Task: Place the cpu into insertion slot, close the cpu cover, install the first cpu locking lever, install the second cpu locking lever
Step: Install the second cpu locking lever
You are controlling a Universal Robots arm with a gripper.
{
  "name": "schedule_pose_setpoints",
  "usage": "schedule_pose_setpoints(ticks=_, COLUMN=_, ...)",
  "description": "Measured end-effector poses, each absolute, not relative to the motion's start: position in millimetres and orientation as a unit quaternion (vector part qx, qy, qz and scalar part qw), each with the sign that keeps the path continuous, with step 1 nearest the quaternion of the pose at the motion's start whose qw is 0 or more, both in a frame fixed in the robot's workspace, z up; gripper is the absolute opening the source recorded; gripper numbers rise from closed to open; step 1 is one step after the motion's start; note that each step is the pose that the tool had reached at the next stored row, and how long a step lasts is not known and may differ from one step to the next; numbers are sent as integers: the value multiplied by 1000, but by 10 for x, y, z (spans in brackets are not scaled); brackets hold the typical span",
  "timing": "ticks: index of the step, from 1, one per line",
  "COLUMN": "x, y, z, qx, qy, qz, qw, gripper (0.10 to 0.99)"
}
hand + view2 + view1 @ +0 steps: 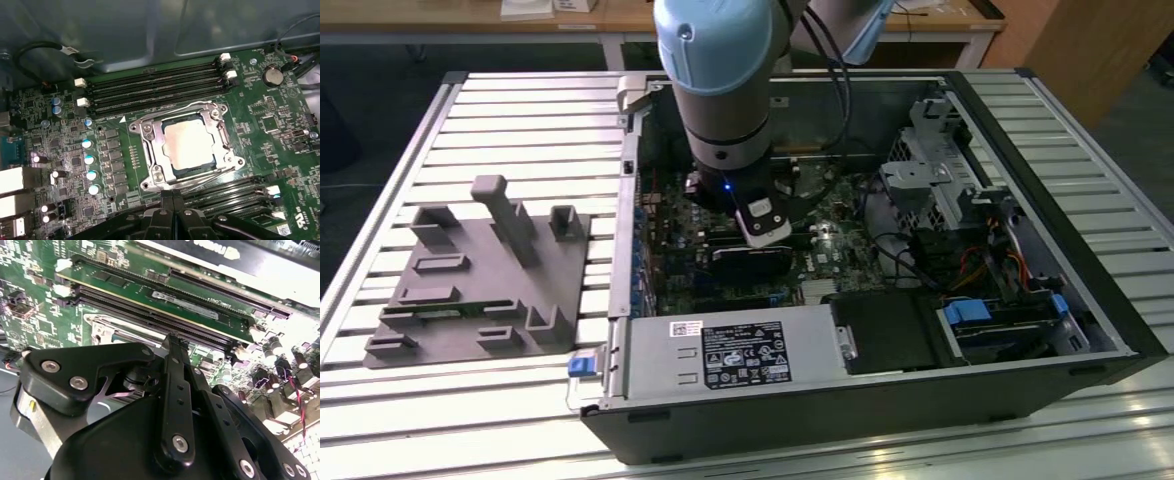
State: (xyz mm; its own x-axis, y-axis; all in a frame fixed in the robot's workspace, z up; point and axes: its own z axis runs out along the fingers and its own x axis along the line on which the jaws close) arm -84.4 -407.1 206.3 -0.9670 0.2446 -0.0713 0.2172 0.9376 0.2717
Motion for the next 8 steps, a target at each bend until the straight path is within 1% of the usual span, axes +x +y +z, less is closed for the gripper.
schedule_pose_setpoints(ticks=8, x=-899, y=-4071, z=2008, qx=118, qy=981, qz=146, qw=50, gripper=106)
